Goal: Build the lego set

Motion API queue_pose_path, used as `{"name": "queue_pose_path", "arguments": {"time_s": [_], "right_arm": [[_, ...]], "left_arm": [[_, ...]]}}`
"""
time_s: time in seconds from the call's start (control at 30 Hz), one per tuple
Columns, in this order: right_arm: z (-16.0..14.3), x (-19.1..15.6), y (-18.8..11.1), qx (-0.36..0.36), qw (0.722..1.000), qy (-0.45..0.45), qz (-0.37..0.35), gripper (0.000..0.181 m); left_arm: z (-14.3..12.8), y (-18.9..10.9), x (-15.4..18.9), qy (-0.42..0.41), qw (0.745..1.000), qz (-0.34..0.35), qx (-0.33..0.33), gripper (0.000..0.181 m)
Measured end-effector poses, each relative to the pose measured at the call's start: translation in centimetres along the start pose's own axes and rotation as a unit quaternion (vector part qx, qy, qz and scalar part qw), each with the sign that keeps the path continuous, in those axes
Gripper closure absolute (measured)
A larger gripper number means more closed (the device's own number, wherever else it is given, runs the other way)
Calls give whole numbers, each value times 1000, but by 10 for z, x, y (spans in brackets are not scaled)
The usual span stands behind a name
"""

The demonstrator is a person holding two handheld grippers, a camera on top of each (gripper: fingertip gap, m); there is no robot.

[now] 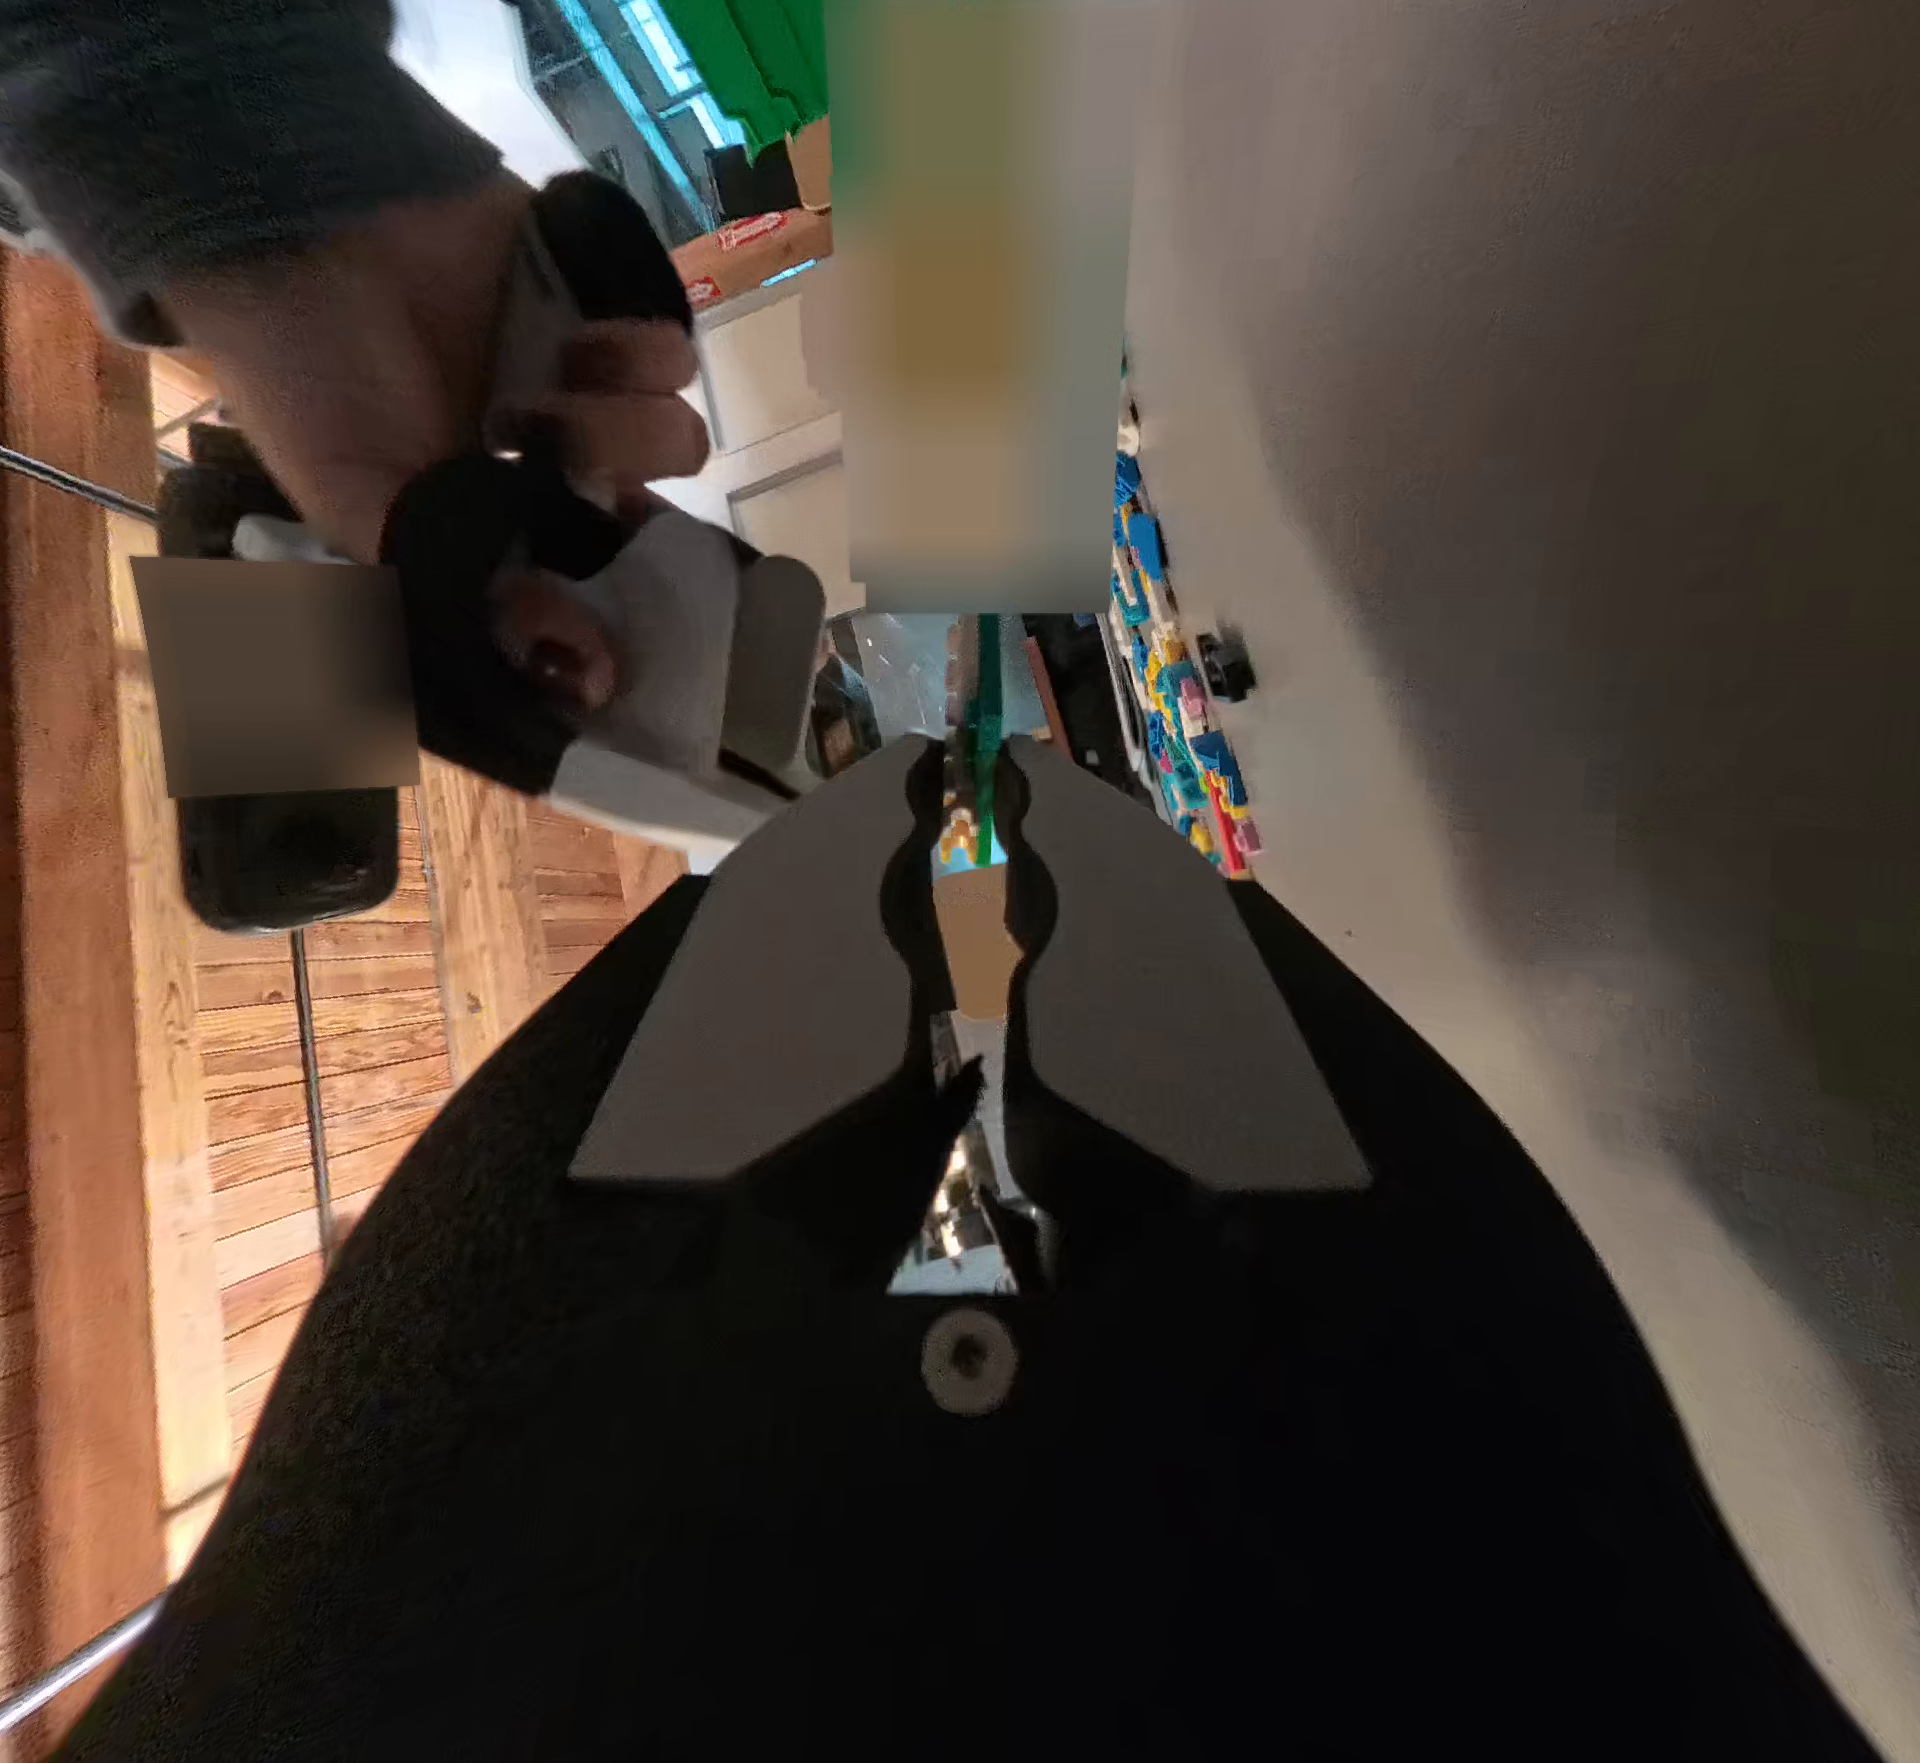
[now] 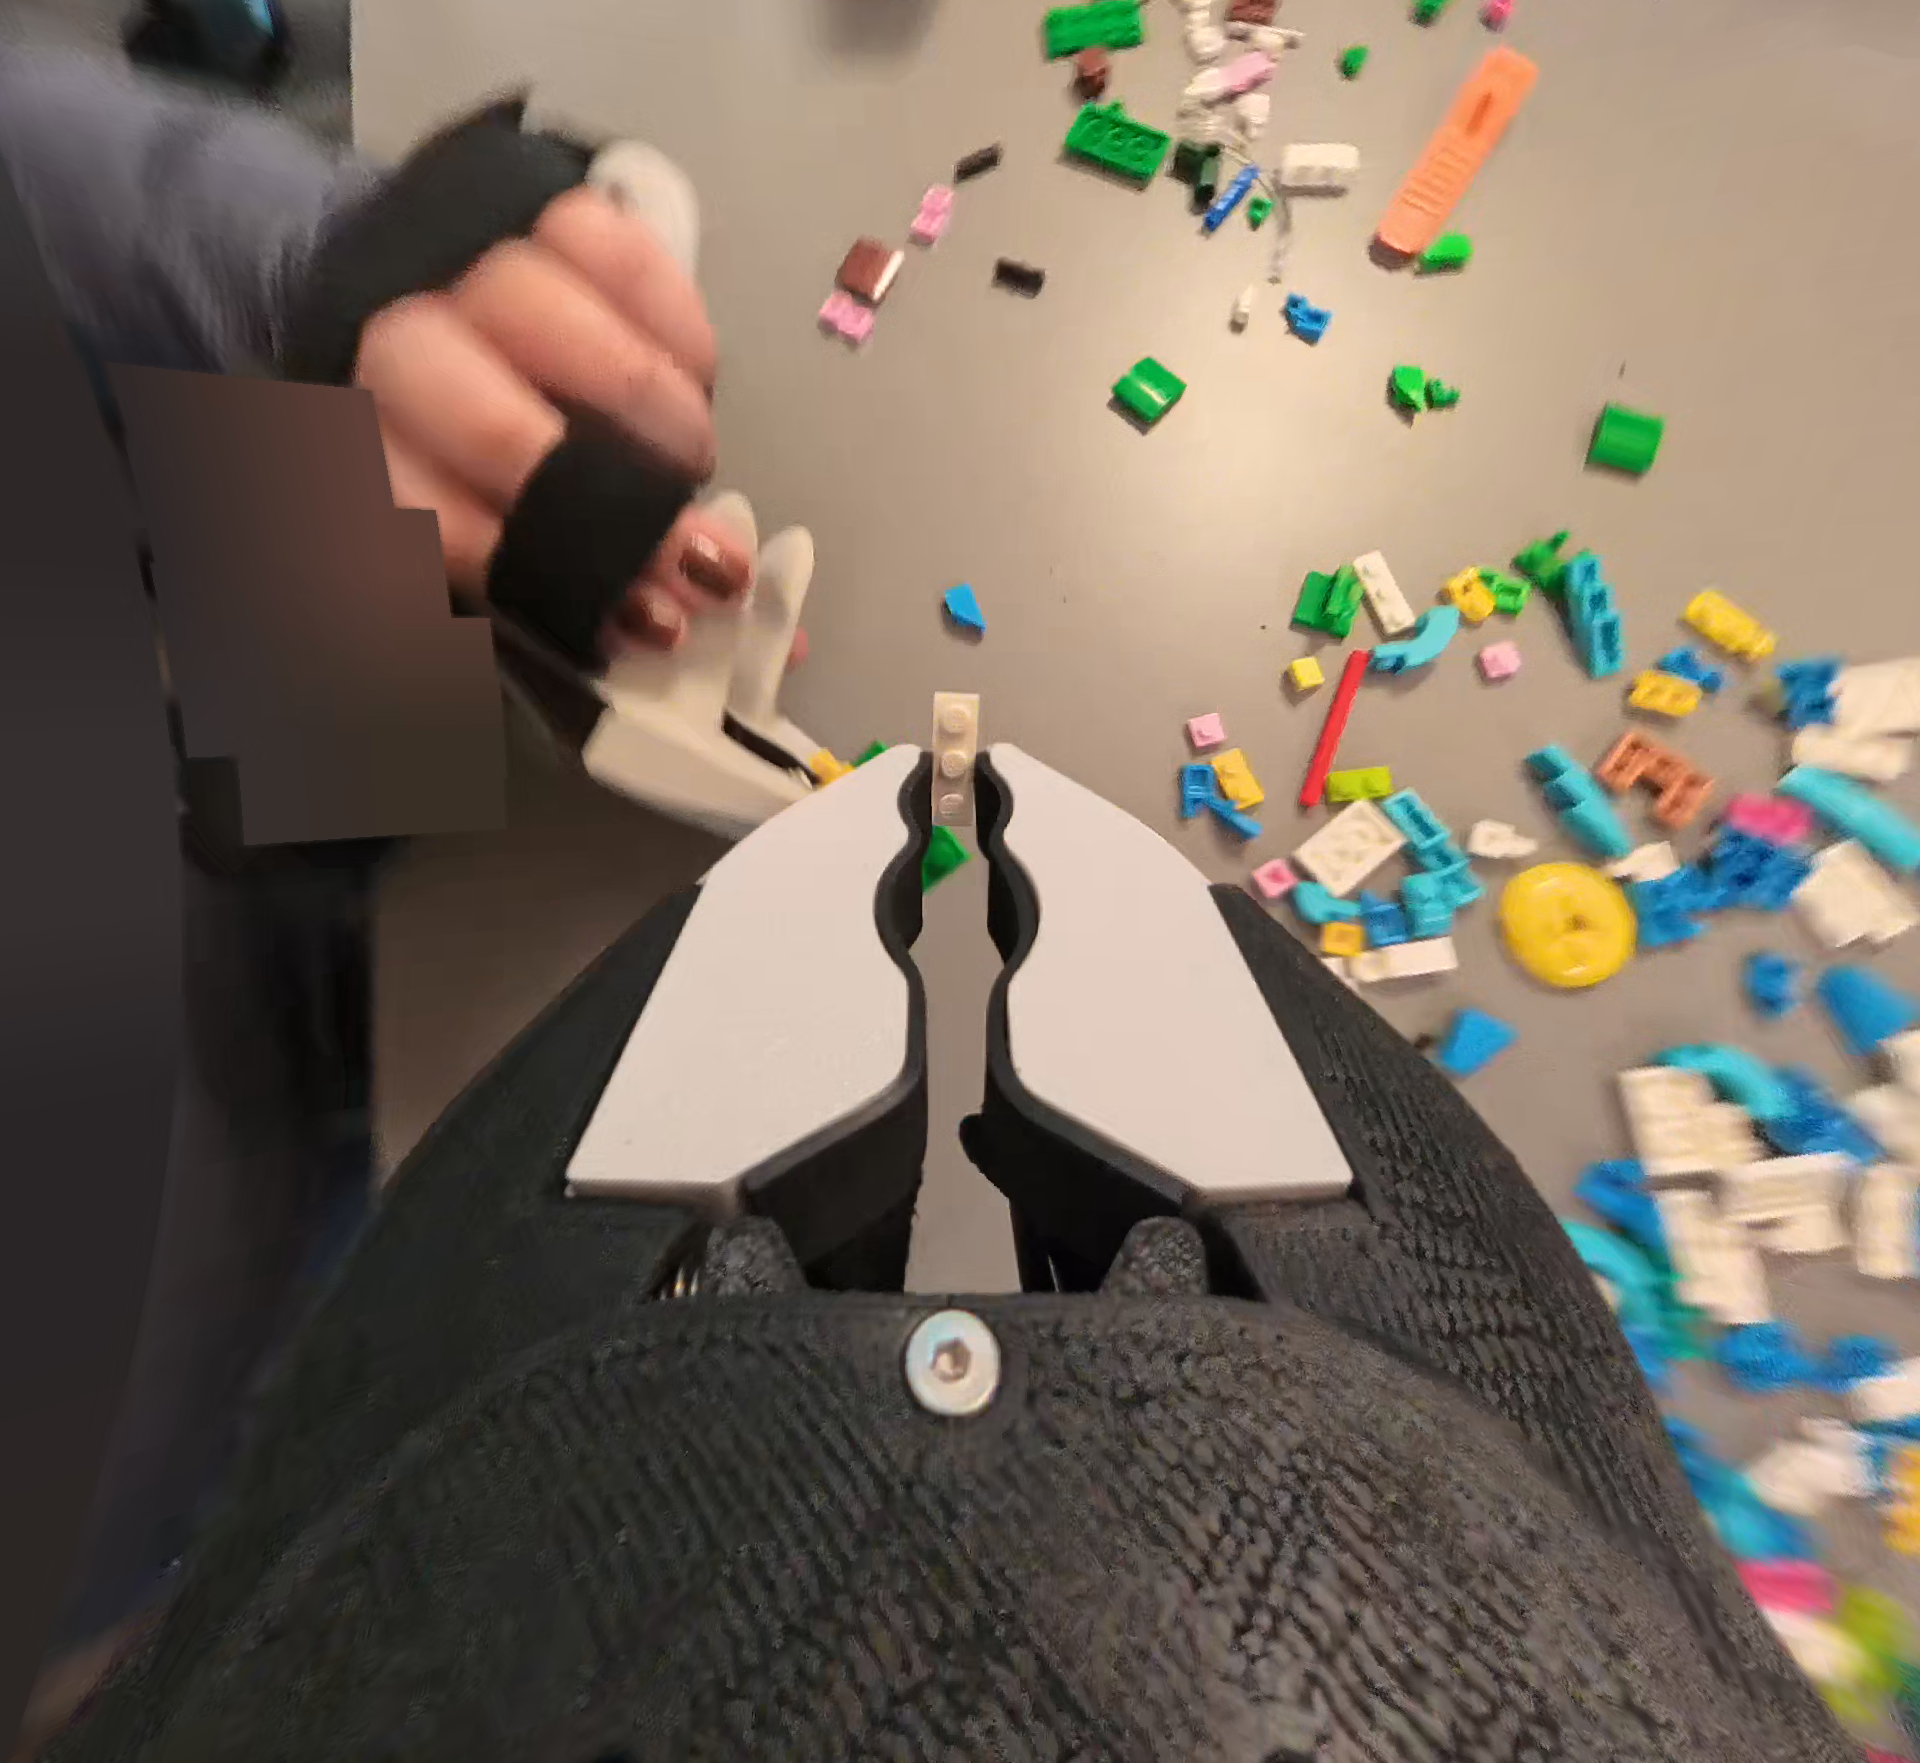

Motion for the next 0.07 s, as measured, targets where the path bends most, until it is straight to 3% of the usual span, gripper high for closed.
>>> {"name": "queue_pose_path", "arguments": {"time_s": [0.03, 0.07], "right_arm": [[2, -1, 1, 15, 999, 50, 5, 175], [3, 0, 2, 28, 995, 93, 8, 175]], "left_arm": [[0, 2, 2, 8, 1000, -5, -8, 173], [-1, 3, 3, 11, 1000, -8, -15, 173]]}}
Point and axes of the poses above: each gripper's, where its closed fingertips meet, y out along the fingers, z out of its top, x = y × z across the jaws, the point moved 2 cm from there along -y, back along the fingers, and after that the axes turned 2 degrees about -y, right-handed, at the moved point
